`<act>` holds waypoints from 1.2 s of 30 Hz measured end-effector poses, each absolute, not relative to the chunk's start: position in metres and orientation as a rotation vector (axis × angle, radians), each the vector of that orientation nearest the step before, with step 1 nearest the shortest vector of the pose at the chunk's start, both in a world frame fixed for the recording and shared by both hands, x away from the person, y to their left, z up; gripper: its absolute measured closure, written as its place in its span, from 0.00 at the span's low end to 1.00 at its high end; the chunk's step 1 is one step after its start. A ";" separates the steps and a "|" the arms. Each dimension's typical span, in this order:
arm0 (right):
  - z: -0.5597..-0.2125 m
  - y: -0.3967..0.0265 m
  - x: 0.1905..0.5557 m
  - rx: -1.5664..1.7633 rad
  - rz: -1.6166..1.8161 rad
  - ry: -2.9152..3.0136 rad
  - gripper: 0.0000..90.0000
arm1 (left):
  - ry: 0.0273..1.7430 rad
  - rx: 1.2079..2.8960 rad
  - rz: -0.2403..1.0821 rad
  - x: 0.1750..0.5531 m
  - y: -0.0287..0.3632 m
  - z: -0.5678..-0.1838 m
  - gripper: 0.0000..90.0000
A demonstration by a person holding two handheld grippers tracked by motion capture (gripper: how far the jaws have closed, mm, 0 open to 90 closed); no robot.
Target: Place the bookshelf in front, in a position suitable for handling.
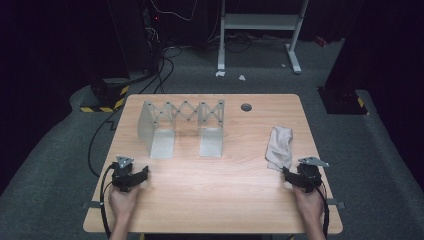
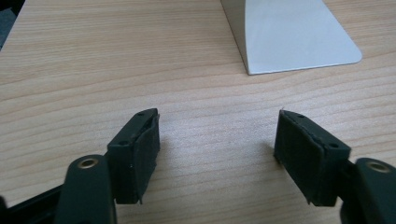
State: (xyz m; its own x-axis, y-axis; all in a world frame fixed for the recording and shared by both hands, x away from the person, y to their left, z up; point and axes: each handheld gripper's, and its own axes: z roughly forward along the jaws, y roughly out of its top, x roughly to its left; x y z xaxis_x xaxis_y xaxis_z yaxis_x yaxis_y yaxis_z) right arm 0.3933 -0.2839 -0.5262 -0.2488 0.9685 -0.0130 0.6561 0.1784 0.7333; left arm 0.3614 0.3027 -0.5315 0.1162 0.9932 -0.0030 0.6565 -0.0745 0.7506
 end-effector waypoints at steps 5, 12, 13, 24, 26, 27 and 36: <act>-0.526 -0.284 0.392 1.508 0.868 1.984 0.47 | 1.600 1.802 0.721 0.362 0.302 -0.532 0.35; -0.524 -0.282 0.390 1.522 0.863 1.978 0.53 | 1.598 1.815 0.715 0.363 0.303 -0.530 0.36; -0.524 -0.281 0.389 1.523 0.866 1.973 0.54 | 1.602 1.824 0.708 0.364 0.303 -0.529 0.37; -0.503 -0.253 0.382 1.381 0.987 1.984 0.68 | 1.592 1.762 0.667 0.376 0.304 -0.515 0.41; -0.503 -0.250 0.382 1.376 1.007 1.994 0.68 | 1.592 1.752 0.663 0.379 0.303 -0.514 0.42; -0.505 -0.241 0.383 1.357 1.007 2.007 0.67 | 1.601 1.746 0.657 0.385 0.301 -0.513 0.43; -0.510 -0.214 0.392 1.276 1.027 2.067 0.64 | 1.607 1.748 0.648 0.409 0.299 -0.506 0.50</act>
